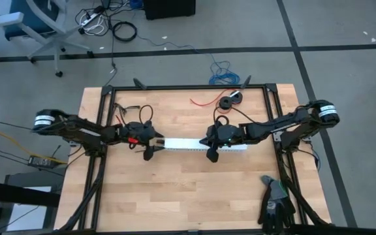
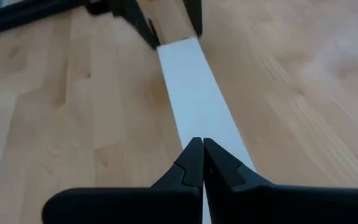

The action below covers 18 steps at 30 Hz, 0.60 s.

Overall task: Ziptie cables
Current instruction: Close the white cable duct, then return to Home Position

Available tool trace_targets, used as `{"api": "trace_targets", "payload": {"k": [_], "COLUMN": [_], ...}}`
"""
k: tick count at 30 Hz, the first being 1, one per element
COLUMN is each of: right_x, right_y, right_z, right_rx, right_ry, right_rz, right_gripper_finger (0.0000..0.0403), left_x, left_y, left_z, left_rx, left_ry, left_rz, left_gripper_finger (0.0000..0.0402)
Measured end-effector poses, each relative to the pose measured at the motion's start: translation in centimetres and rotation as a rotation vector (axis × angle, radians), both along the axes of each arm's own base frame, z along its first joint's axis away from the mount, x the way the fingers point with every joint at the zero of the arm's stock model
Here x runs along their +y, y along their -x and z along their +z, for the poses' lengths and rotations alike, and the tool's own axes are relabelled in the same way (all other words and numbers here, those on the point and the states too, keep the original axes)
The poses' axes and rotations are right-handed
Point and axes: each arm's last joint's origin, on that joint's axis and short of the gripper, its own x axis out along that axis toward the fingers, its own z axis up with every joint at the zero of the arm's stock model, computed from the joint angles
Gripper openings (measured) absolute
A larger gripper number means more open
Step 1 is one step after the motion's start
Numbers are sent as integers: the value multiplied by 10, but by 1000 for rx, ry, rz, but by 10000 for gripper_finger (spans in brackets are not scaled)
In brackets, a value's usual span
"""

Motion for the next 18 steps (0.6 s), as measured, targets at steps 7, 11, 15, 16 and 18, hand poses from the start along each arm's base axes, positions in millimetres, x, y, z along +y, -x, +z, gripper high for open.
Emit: {"api": "trace_targets", "payload": {"k": [7,11,15,16,18], "right_x": [0,1,-1,-2,-3], "right_y": [16,28,49,56,70], "right_z": [11,11,-4,-8,-18], "right_rx": [67,20,-58,-80,-112], "right_ry": [21,49,20,5,-23], "right_rz": [-4,-17,-35,-44,-57], "right_gripper_finger": [0,0,0,0,0], "left_x": [2,2,1,1,1], "left_y": [17,28,35,37,40], "left_z": [22,33,45,47,50], "left_rx": [-5,-20,-81,-97,-120], "left_ry": [-35,-68,-101,-107,-122], "left_rz": [140,200,199,198,193], "left_gripper_finger": [303,303,303,303,303]}}
